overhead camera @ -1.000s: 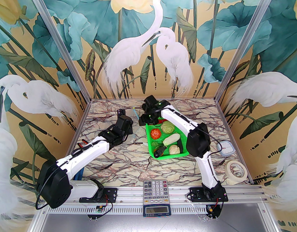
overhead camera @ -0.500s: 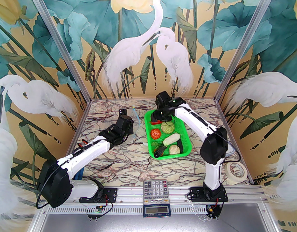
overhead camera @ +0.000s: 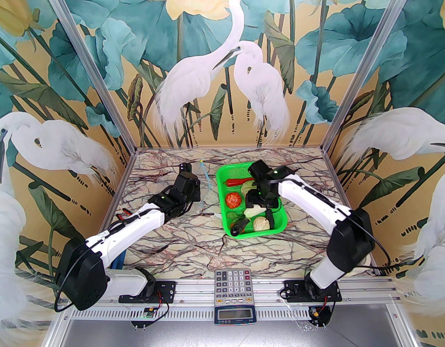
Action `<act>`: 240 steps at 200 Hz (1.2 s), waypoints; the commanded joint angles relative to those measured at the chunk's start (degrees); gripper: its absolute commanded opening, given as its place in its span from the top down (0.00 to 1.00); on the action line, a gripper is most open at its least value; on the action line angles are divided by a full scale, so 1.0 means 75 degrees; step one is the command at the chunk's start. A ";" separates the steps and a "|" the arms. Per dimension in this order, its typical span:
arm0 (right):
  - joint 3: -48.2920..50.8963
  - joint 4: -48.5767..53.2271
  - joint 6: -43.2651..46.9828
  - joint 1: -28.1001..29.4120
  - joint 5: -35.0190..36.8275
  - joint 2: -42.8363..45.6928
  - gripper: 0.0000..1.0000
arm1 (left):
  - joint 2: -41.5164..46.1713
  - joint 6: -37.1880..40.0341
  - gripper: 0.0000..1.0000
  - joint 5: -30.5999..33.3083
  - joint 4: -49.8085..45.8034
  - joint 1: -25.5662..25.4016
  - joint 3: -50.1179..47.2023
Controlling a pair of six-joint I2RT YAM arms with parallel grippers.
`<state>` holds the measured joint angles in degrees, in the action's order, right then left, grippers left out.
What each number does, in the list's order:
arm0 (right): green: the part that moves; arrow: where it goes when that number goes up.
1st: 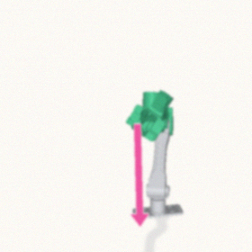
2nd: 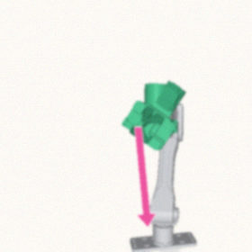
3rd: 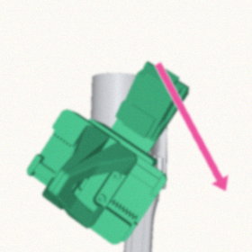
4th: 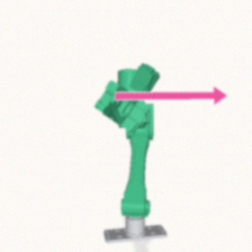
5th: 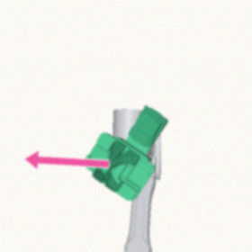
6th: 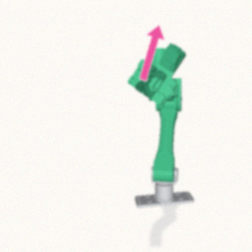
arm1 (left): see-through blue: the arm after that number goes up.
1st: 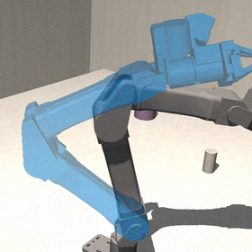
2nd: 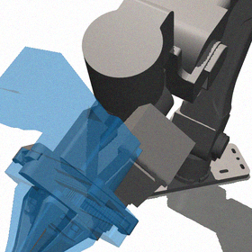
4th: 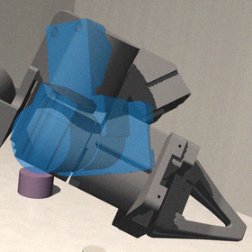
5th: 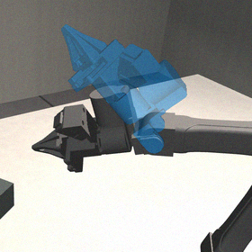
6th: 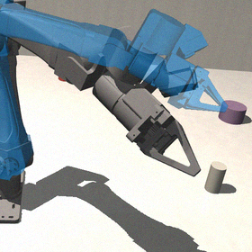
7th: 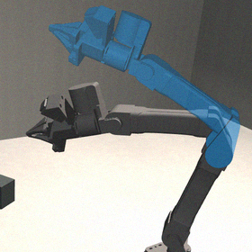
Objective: Place the food in the zip-top bag and seal the zipper
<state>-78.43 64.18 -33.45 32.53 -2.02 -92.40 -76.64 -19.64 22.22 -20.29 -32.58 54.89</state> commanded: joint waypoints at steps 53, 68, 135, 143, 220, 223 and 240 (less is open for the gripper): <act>0.0922 -0.0168 -0.0422 -0.0088 0.0088 0.0621 0.52 | -0.0275 0.0143 1.00 -0.0241 -0.0043 0.0056 0.0286; 0.0901 -0.0220 -0.0352 -0.0142 0.0066 0.0517 0.56 | -0.0295 0.0143 1.00 -0.0264 -0.0049 0.0055 0.0308; 0.1117 -0.0295 -0.0254 -0.0289 -0.0168 0.0427 0.66 | -0.0126 0.0075 1.00 -0.0205 -0.0153 0.0055 0.0210; 0.1141 -0.0285 -0.0251 -0.0286 -0.0227 0.0417 0.68 | -0.0110 0.0075 1.00 -0.0198 -0.0181 0.0061 0.0193; 0.1260 -0.0097 -0.0309 -0.0294 -0.0100 0.0534 0.68 | -0.0163 0.0080 1.00 -0.0226 -0.0147 0.0055 0.0194; 0.1259 -0.0087 -0.0299 -0.0287 -0.0099 0.0531 0.68 | -0.0158 0.0076 1.00 -0.0222 -0.0138 0.0055 0.0199; 0.1302 -0.0031 -0.0307 -0.0291 -0.0113 0.0543 0.69 | -0.0171 0.0083 1.00 -0.0227 -0.0131 0.0060 0.0195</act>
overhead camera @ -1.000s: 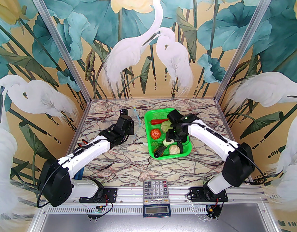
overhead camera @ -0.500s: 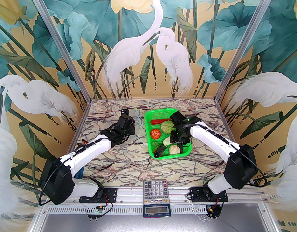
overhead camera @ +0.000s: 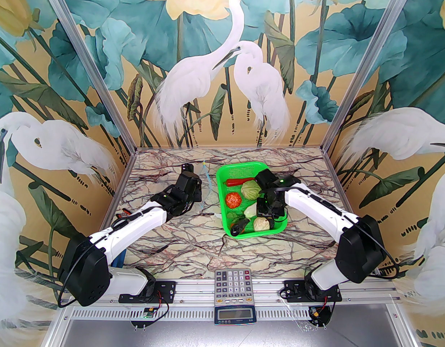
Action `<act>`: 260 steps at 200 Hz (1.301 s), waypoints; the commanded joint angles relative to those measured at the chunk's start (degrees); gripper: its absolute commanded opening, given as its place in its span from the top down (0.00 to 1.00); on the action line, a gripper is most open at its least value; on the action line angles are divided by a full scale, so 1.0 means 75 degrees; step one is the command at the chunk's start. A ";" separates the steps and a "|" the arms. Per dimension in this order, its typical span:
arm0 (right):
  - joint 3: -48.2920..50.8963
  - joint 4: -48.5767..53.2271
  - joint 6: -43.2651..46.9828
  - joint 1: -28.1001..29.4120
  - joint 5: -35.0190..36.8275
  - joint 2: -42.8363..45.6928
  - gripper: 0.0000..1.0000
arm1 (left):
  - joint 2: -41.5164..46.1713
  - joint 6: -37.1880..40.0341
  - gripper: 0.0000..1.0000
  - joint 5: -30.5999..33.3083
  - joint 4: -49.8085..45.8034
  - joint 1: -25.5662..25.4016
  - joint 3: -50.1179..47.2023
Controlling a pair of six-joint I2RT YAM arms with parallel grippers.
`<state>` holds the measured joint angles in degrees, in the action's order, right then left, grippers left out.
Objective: Place the food in the zip-top bag and seal the zipper
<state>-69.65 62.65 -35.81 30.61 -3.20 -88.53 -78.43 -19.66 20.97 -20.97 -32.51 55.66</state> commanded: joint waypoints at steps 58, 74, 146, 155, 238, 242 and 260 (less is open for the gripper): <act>0.0219 0.0334 -0.0008 -0.0072 0.0118 0.0155 0.73 | 0.0011 0.0088 1.00 -0.0124 -0.0007 0.0046 0.0079; 0.0233 0.0318 -0.0024 -0.0063 0.0021 0.0159 0.82 | -0.0023 0.0090 1.00 -0.0138 -0.0004 0.0048 0.0081; 0.0232 0.0247 0.0026 -0.0062 -0.0030 0.0144 1.00 | -0.0051 0.0102 1.00 -0.0158 -0.0002 0.0046 0.0059; 0.0167 0.0246 0.0084 -0.0062 -0.0018 0.0164 1.00 | -0.0057 0.0119 1.00 -0.0170 -0.0012 0.0046 0.0069; -0.2007 0.0032 0.0956 -0.0059 -0.0560 0.0192 1.00 | -0.0258 0.0405 1.00 -0.0598 -0.0311 0.0058 0.0730; -0.2088 -0.0016 0.0955 -0.0057 -0.0645 0.0185 1.00 | -0.0264 0.0406 1.00 -0.0626 -0.0317 0.0055 0.0772; -0.2467 -0.0293 0.1037 -0.0057 -0.1161 0.0098 1.00 | -0.0269 0.0415 1.00 -0.0760 -0.0347 0.0064 0.0931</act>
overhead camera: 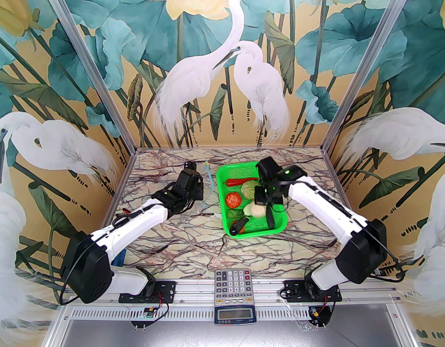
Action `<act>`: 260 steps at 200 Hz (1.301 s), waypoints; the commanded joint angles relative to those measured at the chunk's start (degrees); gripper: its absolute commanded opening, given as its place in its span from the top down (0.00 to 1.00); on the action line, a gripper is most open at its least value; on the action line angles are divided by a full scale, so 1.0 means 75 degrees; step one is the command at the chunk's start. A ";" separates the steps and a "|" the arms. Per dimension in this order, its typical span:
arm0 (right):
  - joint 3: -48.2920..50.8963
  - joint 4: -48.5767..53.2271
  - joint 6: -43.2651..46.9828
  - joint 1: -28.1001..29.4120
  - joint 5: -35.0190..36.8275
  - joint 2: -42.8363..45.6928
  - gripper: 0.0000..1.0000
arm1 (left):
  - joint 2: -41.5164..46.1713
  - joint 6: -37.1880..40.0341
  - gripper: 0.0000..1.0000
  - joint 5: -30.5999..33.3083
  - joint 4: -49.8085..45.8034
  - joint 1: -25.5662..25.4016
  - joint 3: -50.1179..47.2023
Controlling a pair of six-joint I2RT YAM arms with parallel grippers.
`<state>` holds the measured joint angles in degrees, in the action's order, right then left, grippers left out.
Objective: Place the food in the zip-top bag and seal the zipper
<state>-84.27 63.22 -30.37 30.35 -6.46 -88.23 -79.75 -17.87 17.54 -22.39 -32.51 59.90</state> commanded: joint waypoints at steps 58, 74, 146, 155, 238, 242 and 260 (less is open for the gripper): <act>-0.1944 -0.1005 0.0418 0.0068 -0.1774 -0.0710 1.00 | -0.0248 0.0237 1.00 -0.0607 -0.0291 0.0058 0.0842; -0.2376 -0.1254 0.0384 0.0104 -0.2033 -0.1010 1.00 | -0.0323 0.0178 1.00 -0.0697 -0.0282 0.0058 0.0917; -0.3541 -0.1527 0.0441 0.0281 -0.2541 -0.2286 1.00 | -0.0381 -0.0060 1.00 -0.0975 -0.0161 0.0071 0.1043; -0.3534 -0.1527 0.0457 0.0279 -0.2583 -0.2392 1.00 | -0.0349 -0.0112 1.00 -0.1024 -0.0134 0.0081 0.1057; -0.4269 -0.1530 0.0554 0.0378 -0.2924 -0.3402 1.00 | -0.0265 -0.0735 1.00 -0.1762 0.0138 0.0186 0.1182; -0.4354 -0.1491 0.0563 0.0380 -0.2920 -0.3477 1.00 | -0.0261 -0.0763 1.00 -0.1787 0.0147 0.0189 0.1187; -0.4709 -0.1310 0.0622 0.0383 -0.2924 -0.3835 1.00 | -0.0210 -0.0909 1.00 -0.1829 0.0213 0.0219 0.1180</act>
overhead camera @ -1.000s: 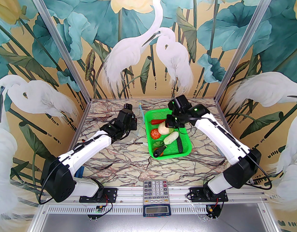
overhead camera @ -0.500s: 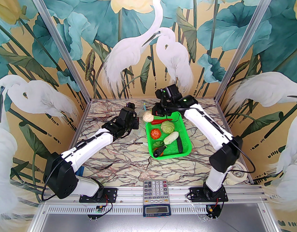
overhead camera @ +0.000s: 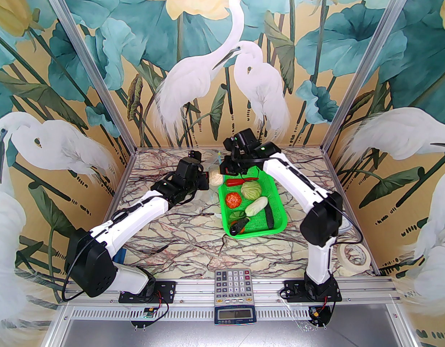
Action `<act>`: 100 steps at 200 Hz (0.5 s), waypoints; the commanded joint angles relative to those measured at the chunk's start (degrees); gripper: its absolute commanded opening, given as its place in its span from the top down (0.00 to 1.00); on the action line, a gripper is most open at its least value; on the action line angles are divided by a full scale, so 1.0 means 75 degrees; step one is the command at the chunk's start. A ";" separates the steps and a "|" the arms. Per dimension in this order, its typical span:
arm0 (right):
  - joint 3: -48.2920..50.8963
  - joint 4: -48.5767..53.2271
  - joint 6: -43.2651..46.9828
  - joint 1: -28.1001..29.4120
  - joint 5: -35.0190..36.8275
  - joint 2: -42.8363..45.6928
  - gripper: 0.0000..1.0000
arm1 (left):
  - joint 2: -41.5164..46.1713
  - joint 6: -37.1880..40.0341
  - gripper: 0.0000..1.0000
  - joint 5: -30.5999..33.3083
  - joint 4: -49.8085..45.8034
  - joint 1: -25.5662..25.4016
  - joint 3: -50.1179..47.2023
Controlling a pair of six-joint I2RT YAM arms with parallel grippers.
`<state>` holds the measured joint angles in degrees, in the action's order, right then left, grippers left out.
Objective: Place the food in the zip-top bag and seal the zipper
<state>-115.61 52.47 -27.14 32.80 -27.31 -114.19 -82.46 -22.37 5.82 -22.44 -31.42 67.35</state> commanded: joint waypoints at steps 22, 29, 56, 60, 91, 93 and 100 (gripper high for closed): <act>-0.0807 0.0323 0.0254 0.0063 0.0033 -0.0694 1.00 | 0.0360 -0.0510 1.00 -0.0129 0.0188 0.0162 0.0162; -0.0847 0.0380 0.0288 0.0057 0.0111 -0.0766 1.00 | 0.0442 -0.0577 1.00 -0.0039 0.0147 0.0211 0.0129; -0.1096 0.0567 0.0514 0.0058 0.0290 -0.1126 1.00 | 0.0824 -0.0862 1.00 0.0477 -0.0063 0.0408 -0.0155; -0.1160 0.0618 0.0552 0.0062 0.0299 -0.1206 1.00 | 0.0869 -0.0888 1.00 0.0574 -0.0106 0.0430 -0.0204; -0.1587 0.0785 0.0734 0.0061 0.0280 -0.1743 1.00 | 0.1010 -0.1207 1.00 0.1061 -0.0359 0.0521 -0.0596; -0.1594 0.0794 0.0741 0.0067 0.0270 -0.1761 1.00 | 0.1010 -0.1232 1.00 0.1071 -0.0354 0.0527 -0.0624; -0.1654 0.0791 0.0747 0.0059 0.0246 -0.1831 0.98 | 0.1004 -0.1276 1.00 0.1097 -0.0320 0.0533 -0.0714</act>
<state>-125.40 56.58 -23.59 32.97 -25.93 -125.64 -75.31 -29.10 10.31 -22.85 -27.79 64.64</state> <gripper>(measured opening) 0.047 0.047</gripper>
